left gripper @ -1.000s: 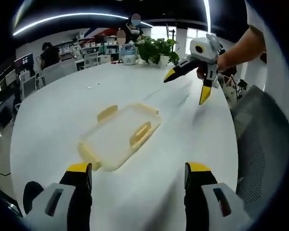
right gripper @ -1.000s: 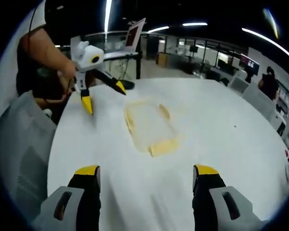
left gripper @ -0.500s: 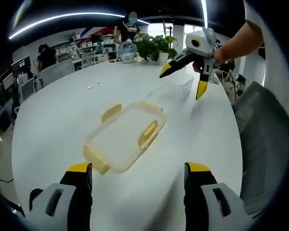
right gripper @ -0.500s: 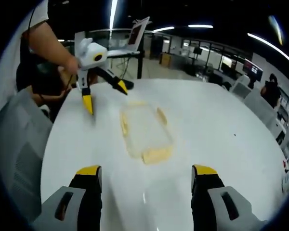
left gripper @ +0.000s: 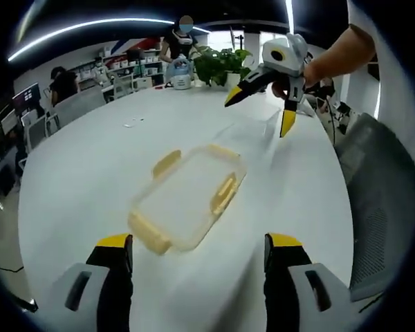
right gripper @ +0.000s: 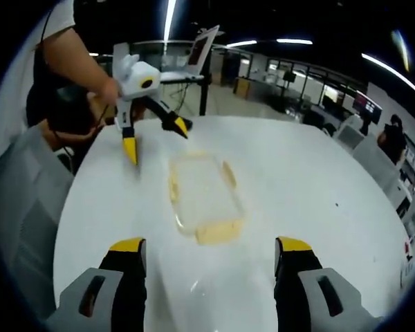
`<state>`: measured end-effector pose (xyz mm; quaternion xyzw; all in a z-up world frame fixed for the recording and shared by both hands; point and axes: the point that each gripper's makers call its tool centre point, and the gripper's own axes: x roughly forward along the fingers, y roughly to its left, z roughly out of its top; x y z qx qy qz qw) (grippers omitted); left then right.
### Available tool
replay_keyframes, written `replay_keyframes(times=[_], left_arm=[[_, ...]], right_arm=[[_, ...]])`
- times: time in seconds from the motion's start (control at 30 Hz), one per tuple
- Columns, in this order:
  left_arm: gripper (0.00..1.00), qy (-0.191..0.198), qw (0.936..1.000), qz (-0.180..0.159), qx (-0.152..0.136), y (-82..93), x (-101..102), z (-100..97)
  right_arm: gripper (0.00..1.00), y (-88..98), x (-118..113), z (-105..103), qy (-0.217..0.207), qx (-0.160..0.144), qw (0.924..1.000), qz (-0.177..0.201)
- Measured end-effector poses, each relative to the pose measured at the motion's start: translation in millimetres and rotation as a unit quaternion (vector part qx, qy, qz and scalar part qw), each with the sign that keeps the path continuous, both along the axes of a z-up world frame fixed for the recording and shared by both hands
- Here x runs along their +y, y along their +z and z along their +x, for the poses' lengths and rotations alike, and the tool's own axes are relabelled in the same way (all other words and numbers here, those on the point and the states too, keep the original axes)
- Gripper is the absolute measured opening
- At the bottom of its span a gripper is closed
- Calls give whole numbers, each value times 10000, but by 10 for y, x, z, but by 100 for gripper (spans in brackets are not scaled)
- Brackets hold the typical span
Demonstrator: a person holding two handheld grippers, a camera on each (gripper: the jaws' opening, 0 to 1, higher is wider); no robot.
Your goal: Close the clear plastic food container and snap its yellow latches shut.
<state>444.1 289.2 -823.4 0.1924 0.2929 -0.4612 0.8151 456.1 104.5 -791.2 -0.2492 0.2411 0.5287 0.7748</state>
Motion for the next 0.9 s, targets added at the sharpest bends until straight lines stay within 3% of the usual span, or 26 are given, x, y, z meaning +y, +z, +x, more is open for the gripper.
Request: replay_keyframes(times=[0.9], left_arm=[[77, -642, 9971, 418, -16, -66, 13, 213]], right_arm=[[74, -103, 181, 127, 464, 67, 9986, -239]])
